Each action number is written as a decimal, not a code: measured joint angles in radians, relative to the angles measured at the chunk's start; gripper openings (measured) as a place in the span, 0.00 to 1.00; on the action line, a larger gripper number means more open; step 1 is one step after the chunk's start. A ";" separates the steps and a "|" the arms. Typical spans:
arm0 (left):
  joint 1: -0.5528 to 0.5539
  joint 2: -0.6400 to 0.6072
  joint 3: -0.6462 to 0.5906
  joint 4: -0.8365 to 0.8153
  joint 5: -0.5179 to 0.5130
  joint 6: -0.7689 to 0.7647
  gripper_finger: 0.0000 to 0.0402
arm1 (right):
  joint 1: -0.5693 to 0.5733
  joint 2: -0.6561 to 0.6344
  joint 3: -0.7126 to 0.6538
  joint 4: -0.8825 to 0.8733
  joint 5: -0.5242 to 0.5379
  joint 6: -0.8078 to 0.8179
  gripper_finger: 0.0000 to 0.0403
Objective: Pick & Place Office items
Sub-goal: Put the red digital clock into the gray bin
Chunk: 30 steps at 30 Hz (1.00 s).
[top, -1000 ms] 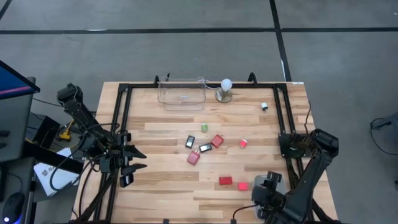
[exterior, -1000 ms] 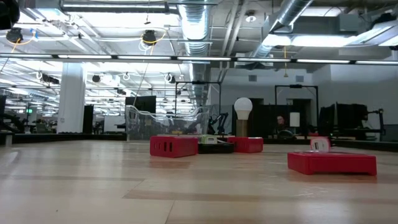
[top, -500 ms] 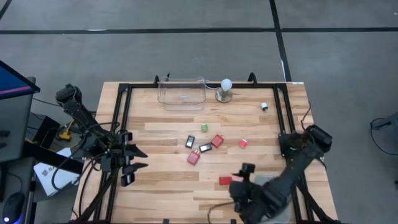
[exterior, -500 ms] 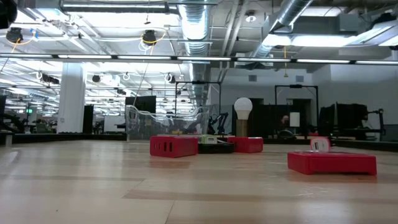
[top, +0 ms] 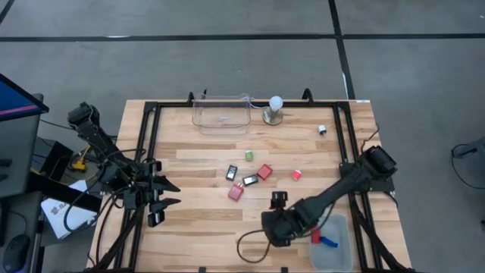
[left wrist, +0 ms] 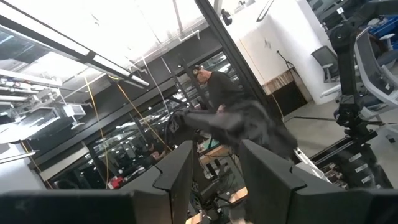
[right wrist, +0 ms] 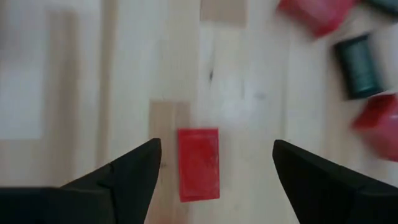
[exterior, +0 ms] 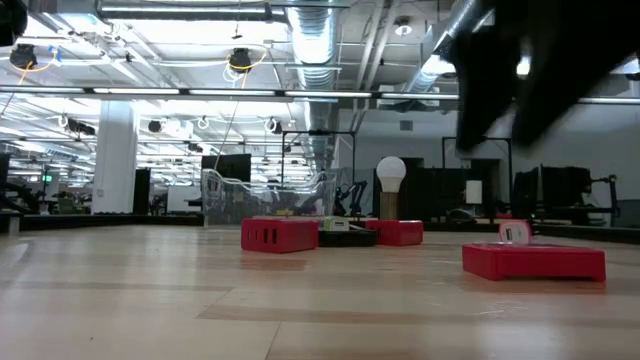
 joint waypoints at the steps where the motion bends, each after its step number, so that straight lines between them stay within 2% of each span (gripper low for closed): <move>1: 0.000 0.000 0.000 0.000 0.000 0.000 0.32 | -0.008 0.000 -0.033 0.029 -0.021 -0.008 0.75; 9: 0.000 0.000 0.000 0.000 -0.005 0.001 0.32 | -0.041 -0.001 -0.208 0.248 -0.117 -0.017 0.75; 12: 0.000 0.000 0.000 0.000 -0.005 0.001 0.32 | -0.041 -0.001 -0.246 0.305 -0.122 -0.016 0.75; 26: 0.000 0.000 0.000 0.000 -0.005 -0.002 0.32 | -0.047 -0.001 -0.253 0.380 -0.110 -0.016 0.75; 30: 0.000 0.000 0.000 0.000 -0.005 -0.002 0.32 | -0.040 -0.001 -0.254 0.382 -0.077 -0.015 0.75</move>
